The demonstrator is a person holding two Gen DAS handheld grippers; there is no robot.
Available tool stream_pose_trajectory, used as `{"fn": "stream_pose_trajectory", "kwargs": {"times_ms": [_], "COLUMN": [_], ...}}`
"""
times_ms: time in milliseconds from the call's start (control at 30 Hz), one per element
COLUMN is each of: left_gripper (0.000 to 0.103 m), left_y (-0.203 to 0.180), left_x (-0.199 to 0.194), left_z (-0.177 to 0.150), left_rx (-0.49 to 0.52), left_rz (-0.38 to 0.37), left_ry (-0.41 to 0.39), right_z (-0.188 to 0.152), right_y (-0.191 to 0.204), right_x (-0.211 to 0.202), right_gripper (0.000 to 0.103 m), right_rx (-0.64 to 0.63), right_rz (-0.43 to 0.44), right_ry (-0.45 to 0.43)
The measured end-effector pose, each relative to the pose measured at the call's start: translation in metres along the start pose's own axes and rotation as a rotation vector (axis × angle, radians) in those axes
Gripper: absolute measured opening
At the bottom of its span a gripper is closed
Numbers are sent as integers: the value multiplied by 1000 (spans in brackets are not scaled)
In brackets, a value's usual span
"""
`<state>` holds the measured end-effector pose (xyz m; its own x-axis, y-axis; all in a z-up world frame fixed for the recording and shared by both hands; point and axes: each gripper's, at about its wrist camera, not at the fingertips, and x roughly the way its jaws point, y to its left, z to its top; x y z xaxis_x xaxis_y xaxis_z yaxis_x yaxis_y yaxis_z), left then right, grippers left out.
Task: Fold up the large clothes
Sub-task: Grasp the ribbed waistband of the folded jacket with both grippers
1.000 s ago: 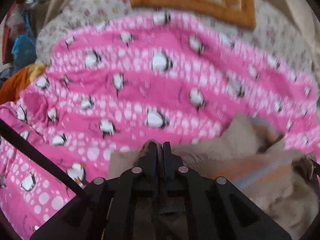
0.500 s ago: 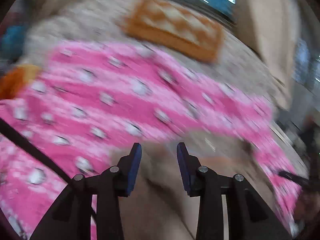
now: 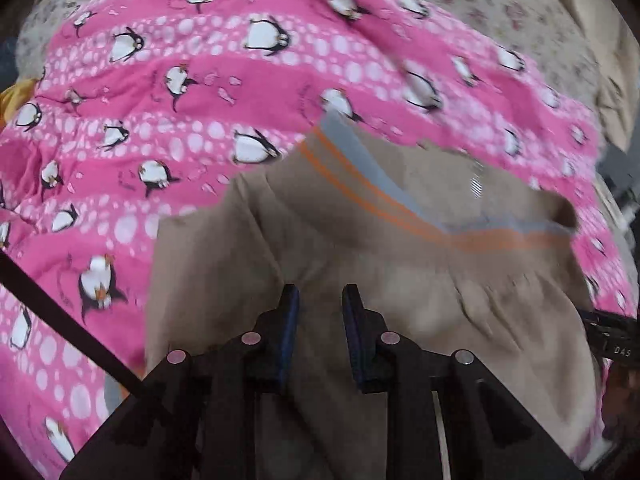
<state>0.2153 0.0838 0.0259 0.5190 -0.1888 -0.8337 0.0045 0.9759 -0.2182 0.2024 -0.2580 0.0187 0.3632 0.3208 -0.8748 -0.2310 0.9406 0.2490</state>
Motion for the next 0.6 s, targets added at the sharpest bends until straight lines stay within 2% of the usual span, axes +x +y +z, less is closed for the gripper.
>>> {"fn": "stream_pose_trajectory", "kwargs": {"times_ms": [200, 300, 400, 433, 533, 600], "left_gripper": [5, 0, 0, 0, 0, 0], "left_y": [34, 54, 66, 75, 102, 105], "left_x": [26, 31, 30, 30, 31, 24], "left_z": [22, 29, 35, 36, 34, 34], "left_rx": [-104, -171, -207, -252, -389, -407], "left_rz": [124, 137, 176, 202, 203, 189], "left_ry": [-77, -124, -183, -187, -168, -174], "right_z": [34, 44, 51, 53, 49, 49], "right_y": [-19, -36, -65, -79, -102, -102], "right_x": [29, 33, 38, 38, 39, 36], "right_gripper": [37, 37, 17, 3, 2, 2], "right_rx": [99, 150, 268, 320, 421, 421], "right_rz": [-40, -53, -42, -34, 33, 39], "right_ry": [-63, -133, -170, -183, -198, -198]}}
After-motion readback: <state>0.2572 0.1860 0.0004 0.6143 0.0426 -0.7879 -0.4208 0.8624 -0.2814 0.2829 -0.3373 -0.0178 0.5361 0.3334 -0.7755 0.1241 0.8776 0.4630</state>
